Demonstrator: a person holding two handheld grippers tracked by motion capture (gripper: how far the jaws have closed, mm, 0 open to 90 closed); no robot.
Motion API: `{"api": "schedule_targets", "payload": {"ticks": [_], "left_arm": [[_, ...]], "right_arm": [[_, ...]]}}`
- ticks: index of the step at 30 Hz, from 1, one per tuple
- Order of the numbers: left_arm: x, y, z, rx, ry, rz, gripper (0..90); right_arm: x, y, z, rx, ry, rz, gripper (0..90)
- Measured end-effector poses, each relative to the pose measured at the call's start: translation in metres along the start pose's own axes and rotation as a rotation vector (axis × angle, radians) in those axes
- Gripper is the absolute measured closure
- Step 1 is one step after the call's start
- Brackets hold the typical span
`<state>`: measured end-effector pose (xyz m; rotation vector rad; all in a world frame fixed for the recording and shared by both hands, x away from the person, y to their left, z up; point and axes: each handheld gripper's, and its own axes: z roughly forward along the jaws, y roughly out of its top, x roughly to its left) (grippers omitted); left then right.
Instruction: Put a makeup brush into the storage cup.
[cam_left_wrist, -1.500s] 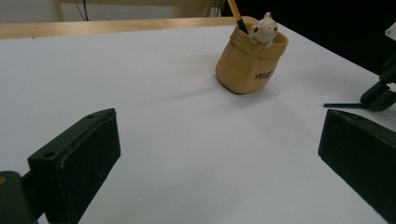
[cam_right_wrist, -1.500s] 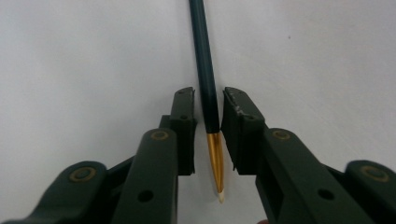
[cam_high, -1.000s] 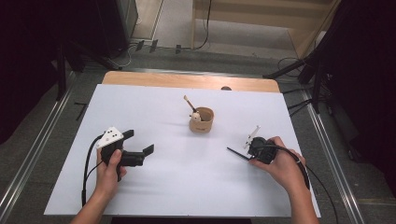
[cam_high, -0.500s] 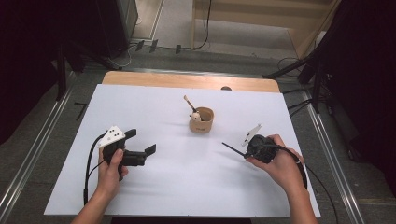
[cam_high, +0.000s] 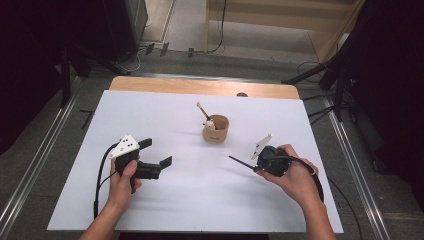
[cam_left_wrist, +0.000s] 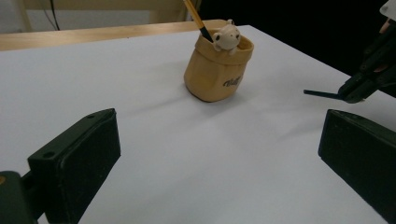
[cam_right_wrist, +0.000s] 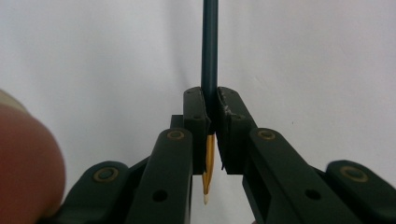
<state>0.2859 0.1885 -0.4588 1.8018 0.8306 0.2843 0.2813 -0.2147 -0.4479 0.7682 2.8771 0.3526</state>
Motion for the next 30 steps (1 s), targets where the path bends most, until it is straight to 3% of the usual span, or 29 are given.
{"api": "schedule_targets", "payload": {"ticks": [16, 30], "left_arm": [[-0.011, -0.001, 0.018, 0.023, -0.085, 0.028, 0.0], [-0.011, 0.005, 0.027, 0.01, -0.086, 0.062, 0.0]], "right_arm": [[0.018, 0.027, -0.005, -0.001, 0.023, -0.088, 84.3], [0.02, 0.063, -0.008, -0.011, 0.038, -0.147, 84.3]]}}
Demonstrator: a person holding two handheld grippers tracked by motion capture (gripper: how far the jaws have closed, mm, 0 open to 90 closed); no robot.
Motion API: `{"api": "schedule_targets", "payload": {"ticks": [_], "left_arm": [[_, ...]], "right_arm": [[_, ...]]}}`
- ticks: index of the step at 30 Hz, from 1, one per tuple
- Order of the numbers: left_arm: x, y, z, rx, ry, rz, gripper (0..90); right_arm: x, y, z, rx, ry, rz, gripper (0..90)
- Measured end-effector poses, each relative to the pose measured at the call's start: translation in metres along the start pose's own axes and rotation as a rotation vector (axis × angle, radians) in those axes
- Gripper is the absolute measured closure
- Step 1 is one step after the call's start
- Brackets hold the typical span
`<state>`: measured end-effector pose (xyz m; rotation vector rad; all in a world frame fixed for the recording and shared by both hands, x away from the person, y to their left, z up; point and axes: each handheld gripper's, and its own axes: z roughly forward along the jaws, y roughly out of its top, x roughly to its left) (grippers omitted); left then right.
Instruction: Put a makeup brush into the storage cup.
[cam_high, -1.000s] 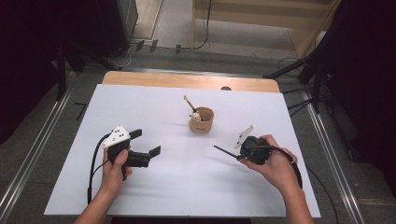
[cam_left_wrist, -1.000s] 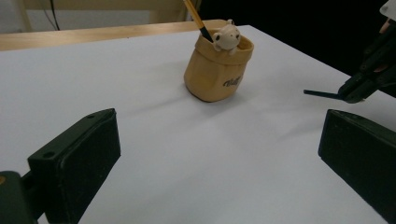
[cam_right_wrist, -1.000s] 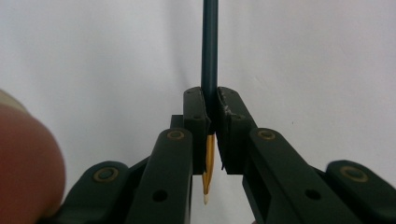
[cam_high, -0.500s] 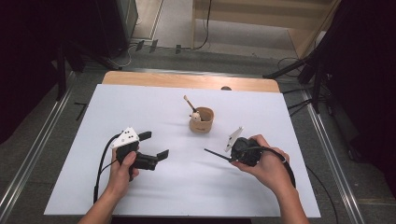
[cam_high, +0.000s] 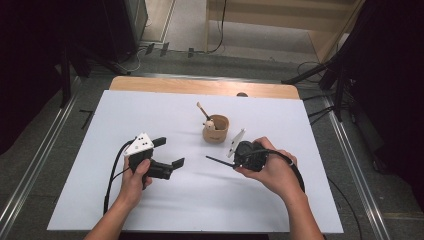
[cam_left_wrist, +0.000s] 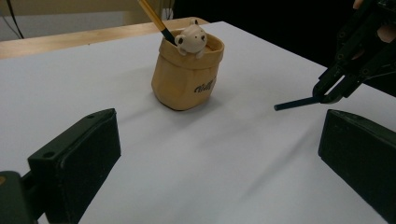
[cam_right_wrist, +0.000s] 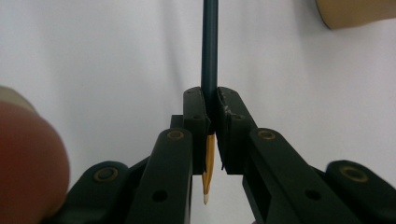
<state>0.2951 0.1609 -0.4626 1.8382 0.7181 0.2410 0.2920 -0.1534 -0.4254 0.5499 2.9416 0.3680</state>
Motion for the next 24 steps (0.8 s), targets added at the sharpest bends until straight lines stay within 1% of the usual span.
{"api": "schedule_targets", "payload": {"ticks": [2, 3, 5, 6, 7, 9, 10, 11, 14, 15, 16, 17, 18, 20, 21, 24], "left_arm": [[-0.001, -0.001, 0.001, 0.004, -0.011, 0.003, 0.0], [-0.002, -0.002, 0.003, 0.009, -0.018, 0.007, 0.0], [-0.006, -0.003, 0.005, 0.024, -0.029, 0.018, 0.0], [-0.007, -0.003, 0.006, 0.02, -0.045, 0.017, 0.0], [-0.009, -0.003, 0.006, 0.02, -0.059, 0.017, 0.0], [-0.013, -0.004, 0.008, 0.021, -0.086, 0.03, 0.0], [-0.014, -0.004, 0.008, 0.024, -0.104, 0.035, 0.0], [-0.016, -0.005, 0.009, 0.022, -0.124, 0.031, 0.0], [-0.02, -0.006, 0.013, 0.037, -0.157, 0.038, 0.0], [-0.022, -0.007, 0.013, 0.035, -0.157, 0.042, 1.3], [-0.023, -0.007, 0.014, 0.029, -0.157, 0.044, 4.1], [-0.024, -0.007, 0.014, 0.031, -0.16, 0.048, 7.1], [-0.025, -0.007, 0.014, 0.034, -0.167, 0.049, 8.9], [-0.027, -0.008, 0.015, 0.042, -0.186, 0.056, 14.7], [-0.028, -0.008, 0.016, 0.044, -0.19, 0.057, 15.2], [-0.03, -0.009, 0.017, 0.054, -0.212, 0.061, 23.5]], "right_arm": [[0.001, 0.002, 0.002, 0.01, 0.002, -0.005, 84.3], [0.003, 0.003, 0.002, 0.011, 0.008, 0.001, 84.2], [0.004, 0.006, 0.003, 0.006, 0.004, -0.017, 84.3], [0.005, 0.007, 0.003, 0.0, 0.007, -0.025, 84.3], [0.007, 0.007, 0.002, 0.003, 0.007, -0.019, 84.2], [0.009, 0.009, 0.002, 0.002, 0.005, -0.028, 84.2], [0.01, 0.01, 0.001, -0.005, 0.003, -0.041, 84.3], [0.012, 0.01, 0.001, -0.002, 0.003, -0.036, 84.2], [0.014, 0.011, 0.002, -0.01, 0.008, -0.052, 84.2], [0.015, 0.011, 0.002, -0.013, 0.008, -0.059, 84.2], [0.016, 0.011, 0.002, -0.009, 0.012, -0.059, 84.2], [0.016, 0.012, 0.002, -0.011, 0.011, -0.07, 84.2], [0.017, 0.013, 0.002, -0.014, 0.011, -0.079, 84.2], [0.02, 0.015, 0.001, -0.009, 0.01, -0.074, 84.2], [0.021, 0.016, 0.001, -0.01, 0.009, -0.079, 84.2], [0.025, 0.019, 0.0, -0.009, 0.006, -0.094, 84.2]]}}
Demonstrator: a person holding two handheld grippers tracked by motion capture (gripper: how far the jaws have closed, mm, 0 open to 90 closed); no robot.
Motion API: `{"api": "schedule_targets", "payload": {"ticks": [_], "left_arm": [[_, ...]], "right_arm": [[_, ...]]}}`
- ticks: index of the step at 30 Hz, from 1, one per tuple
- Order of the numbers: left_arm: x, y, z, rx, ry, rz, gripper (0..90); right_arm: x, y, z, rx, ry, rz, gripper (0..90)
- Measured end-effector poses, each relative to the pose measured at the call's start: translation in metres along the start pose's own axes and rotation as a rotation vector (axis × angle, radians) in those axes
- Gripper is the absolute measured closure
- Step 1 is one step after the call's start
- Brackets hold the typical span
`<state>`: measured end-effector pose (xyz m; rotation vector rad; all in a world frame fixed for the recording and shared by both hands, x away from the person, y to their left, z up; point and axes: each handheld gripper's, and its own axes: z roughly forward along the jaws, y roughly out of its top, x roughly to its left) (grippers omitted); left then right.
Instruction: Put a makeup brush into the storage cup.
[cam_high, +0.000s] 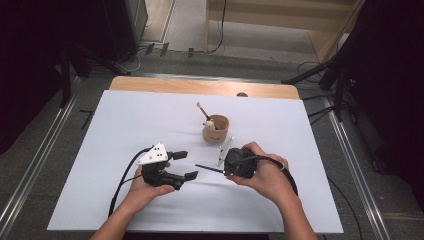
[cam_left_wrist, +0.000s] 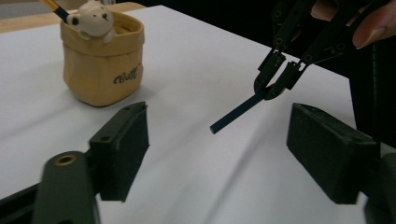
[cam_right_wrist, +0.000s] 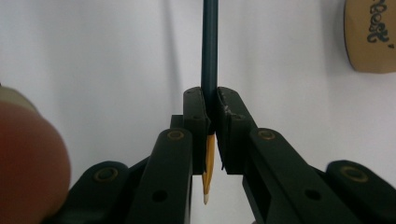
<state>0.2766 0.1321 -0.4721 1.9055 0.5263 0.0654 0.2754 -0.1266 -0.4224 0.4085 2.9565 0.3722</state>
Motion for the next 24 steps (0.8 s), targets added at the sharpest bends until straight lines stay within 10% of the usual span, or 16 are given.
{"api": "schedule_targets", "payload": {"ticks": [24], "left_arm": [[-0.001, -0.006, 0.012, 0.082, -0.113, -0.012, 70.5]], "right_arm": [[0.012, 0.011, -0.003, -0.025, -0.005, -0.092, 84.2]]}}
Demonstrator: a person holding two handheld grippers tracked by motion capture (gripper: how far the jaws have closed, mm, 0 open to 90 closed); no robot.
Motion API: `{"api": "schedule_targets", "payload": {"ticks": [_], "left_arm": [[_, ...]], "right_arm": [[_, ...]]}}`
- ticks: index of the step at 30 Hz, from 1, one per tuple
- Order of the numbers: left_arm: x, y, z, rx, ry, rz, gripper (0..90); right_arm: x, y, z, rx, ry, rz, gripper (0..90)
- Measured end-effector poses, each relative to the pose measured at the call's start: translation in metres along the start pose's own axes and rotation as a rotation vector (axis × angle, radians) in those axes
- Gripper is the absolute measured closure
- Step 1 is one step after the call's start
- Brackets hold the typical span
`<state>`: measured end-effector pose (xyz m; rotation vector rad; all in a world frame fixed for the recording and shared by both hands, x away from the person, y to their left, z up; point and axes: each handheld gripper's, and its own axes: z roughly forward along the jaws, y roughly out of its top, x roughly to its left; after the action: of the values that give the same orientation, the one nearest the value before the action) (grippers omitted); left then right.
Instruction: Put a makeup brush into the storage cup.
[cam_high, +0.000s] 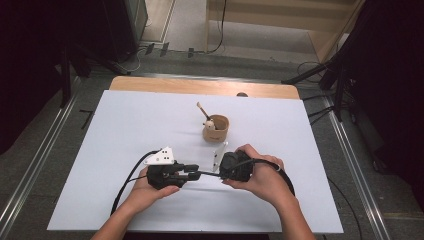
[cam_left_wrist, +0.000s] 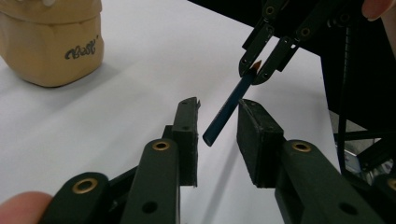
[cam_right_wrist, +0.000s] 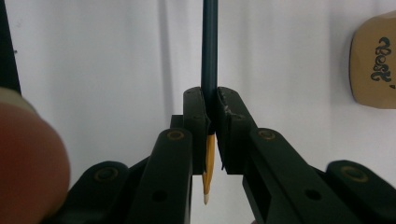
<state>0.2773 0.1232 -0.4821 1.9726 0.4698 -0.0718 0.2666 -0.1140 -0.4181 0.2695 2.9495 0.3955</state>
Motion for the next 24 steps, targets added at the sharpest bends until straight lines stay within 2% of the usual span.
{"api": "schedule_targets", "payload": {"ticks": [5, 8, 9, 10, 11, 12, 13, 15, 17, 19, 21, 23, 24], "left_arm": [[0.002, 0.0, -0.001, 0.004, -0.049, -0.011, 76.9], [0.002, 0.002, -0.003, -0.007, -0.126, -0.002, 83.7], [0.002, 0.003, -0.004, -0.009, -0.136, 0.002, 86.2], [0.0, 0.003, -0.004, -0.009, -0.13, 0.011, 86.6], [0.0, 0.003, -0.004, -0.006, -0.118, 0.023, 86.7], [0.0, 0.003, -0.005, -0.008, -0.116, 0.027, 86.8], [0.0, 0.003, -0.005, -0.011, -0.112, 0.027, 86.8], [0.001, 0.003, -0.008, -0.025, -0.093, 0.031, 86.8], [0.001, 0.004, -0.01, -0.043, -0.066, 0.031, 86.8], [0.002, 0.005, -0.012, -0.064, -0.045, 0.034, 86.8], [0.003, 0.005, -0.016, -0.072, -0.027, 0.03, 86.8], [0.005, 0.004, -0.018, -0.086, -0.021, 0.02, 86.8], [0.006, 0.004, -0.019, -0.092, -0.013, 0.017, 86.8]], "right_arm": [[0.001, 0.0, -0.001, -0.006, 0.006, 0.0, 84.2], [0.001, -0.001, 0.002, 0.005, 0.012, -0.015, 84.0], [0.001, 0.0, 0.004, 0.004, 0.009, -0.026, 82.7], [0.001, 0.0, 0.005, 0.0, 0.008, -0.025, 82.1], [0.0, -0.001, 0.006, -0.01, 0.013, -0.019, 76.0], [0.0, -0.002, 0.007, -0.026, 0.031, -0.004, 62.0], [-0.001, -0.003, 0.008, -0.047, 0.03, -0.002, 51.7], [-0.002, -0.005, 0.01, -0.059, 0.035, 0.051, 31.6], [-0.003, -0.008, 0.011, -0.084, 0.001, 0.1, 17.1], [-0.005, -0.01, 0.011, -0.112, -0.016, 0.139, 11.7], [-0.005, -0.012, 0.01, -0.148, -0.086, 0.192, 1.6], [-0.007, -0.015, 0.009, -0.183, -0.101, 0.238, 0.0], [-0.007, -0.016, 0.009, -0.203, -0.124, 0.25, 0.0]]}}
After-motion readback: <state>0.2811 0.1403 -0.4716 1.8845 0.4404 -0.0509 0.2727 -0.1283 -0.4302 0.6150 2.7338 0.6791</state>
